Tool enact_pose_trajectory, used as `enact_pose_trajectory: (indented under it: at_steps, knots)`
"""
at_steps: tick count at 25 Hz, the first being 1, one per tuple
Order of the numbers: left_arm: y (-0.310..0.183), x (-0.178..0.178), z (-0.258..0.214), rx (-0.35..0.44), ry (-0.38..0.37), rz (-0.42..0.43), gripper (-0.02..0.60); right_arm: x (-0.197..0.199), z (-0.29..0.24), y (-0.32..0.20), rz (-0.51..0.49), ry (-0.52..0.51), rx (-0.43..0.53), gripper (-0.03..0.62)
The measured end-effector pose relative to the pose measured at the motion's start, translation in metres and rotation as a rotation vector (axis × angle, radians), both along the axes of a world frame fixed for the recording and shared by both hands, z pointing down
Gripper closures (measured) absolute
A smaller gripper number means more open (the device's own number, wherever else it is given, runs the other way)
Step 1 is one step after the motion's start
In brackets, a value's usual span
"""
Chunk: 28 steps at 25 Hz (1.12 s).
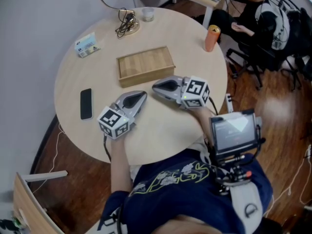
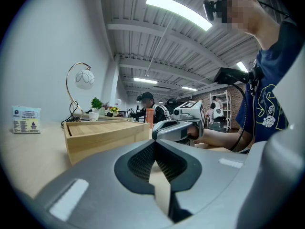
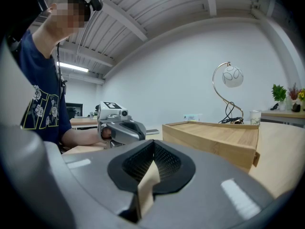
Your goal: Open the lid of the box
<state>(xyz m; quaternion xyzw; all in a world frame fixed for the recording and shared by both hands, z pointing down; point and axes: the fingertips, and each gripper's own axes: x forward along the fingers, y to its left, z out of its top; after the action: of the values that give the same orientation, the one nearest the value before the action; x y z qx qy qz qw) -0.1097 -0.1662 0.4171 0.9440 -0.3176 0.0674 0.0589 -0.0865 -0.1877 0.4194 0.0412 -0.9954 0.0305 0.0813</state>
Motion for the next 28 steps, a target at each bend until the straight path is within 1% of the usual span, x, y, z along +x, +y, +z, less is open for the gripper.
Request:
enact_pose_trajectory:
  at_steps: [1, 2, 3, 4, 5, 6, 7, 8, 9, 10, 11, 12, 13, 15, 17, 21, 22, 23, 24, 26, 28]
  knots:
    - [0.0, 0.0, 0.001, -0.004, -0.001, -0.005, 0.581, 0.0, 0.0, 0.0, 0.0, -0.001, 0.0, 0.574]
    - [-0.001, 0.0, 0.0, -0.008, 0.016, -0.014, 0.581, 0.001, 0.0, 0.0, -0.001, -0.002, 0.001, 0.574]
    - [-0.002, 0.0, -0.006, -0.011, 0.064, -0.024, 0.581, 0.001, 0.0, 0.0, -0.001, -0.002, 0.001, 0.574]
    - [-0.002, -0.002, -0.016, -0.012, 0.144, -0.038, 0.581, 0.001, -0.001, 0.0, 0.0, -0.002, 0.001, 0.574]
    - [-0.003, -0.006, -0.031, -0.013, 0.245, -0.065, 0.581, 0.002, -0.002, 0.0, 0.002, -0.001, 0.0, 0.574]
    - [-0.005, -0.016, -0.046, -0.015, 0.345, -0.114, 0.581, 0.001, -0.003, 0.001, 0.005, 0.001, -0.002, 0.574]
    - [-0.01, -0.03, -0.058, -0.025, 0.417, -0.187, 0.581, 0.001, -0.003, 0.001, 0.007, 0.002, -0.004, 0.574]
    - [-0.017, -0.046, -0.065, -0.04, 0.437, -0.274, 0.529, 0.001, -0.003, 0.002, 0.005, 0.001, -0.003, 0.574]
    - [-0.028, -0.064, -0.066, -0.055, 0.396, -0.365, 0.446, 0.002, -0.002, 0.003, 0.001, 0.0, -0.002, 0.574]
    - [-0.04, -0.081, -0.063, -0.069, 0.316, -0.45, 0.428, 0.003, -0.002, 0.004, -0.002, -0.003, 0.0, 0.574]
    - [-0.053, -0.097, -0.058, -0.093, 0.238, -0.52, 0.427, 0.003, -0.001, 0.004, -0.003, -0.006, 0.0, 0.574]
    - [-0.067, -0.11, -0.052, -0.136, 0.19, -0.568, 0.423, 0.004, -0.002, 0.004, -0.001, -0.008, 0.0, 0.574]
    - [-0.081, -0.12, -0.045, -0.192, 0.171, -0.596, 0.423, 0.004, -0.002, 0.004, 0.0, -0.008, 0.001, 0.574]
    - [-0.105, -0.132, -0.029, -0.309, 0.179, -0.611, 0.423, 0.004, -0.003, 0.003, 0.003, -0.006, 0.003, 0.574]
    - [-0.118, -0.133, -0.017, -0.383, 0.205, -0.602, 0.423, 0.002, -0.003, 0.003, 0.004, -0.002, 0.002, 0.574]
    - [-0.124, -0.127, -0.009, -0.452, 0.307, -0.575, 0.429, -0.001, -0.004, 0.007, -0.002, 0.002, 0.004, 0.574]
    - [-0.125, -0.127, -0.009, -0.471, 0.342, -0.573, 0.462, 0.0, -0.004, 0.007, 0.004, 0.001, 0.009, 0.574]
    - [-0.125, -0.127, -0.009, -0.488, 0.376, -0.576, 0.474, 0.003, -0.005, 0.005, 0.021, -0.007, 0.016, 0.574]
    - [-0.124, -0.127, -0.009, -0.497, 0.398, -0.582, 0.474, 0.009, -0.009, 0.002, 0.058, -0.029, 0.022, 0.574]
    - [-0.122, -0.128, -0.01, -0.497, 0.404, -0.6, 0.478, 0.031, -0.025, -0.016, 0.192, -0.128, 0.008, 0.574]
    - [-0.122, -0.128, -0.011, -0.493, 0.395, -0.624, 0.483, 0.056, -0.045, -0.044, 0.331, -0.245, -0.051, 0.574]
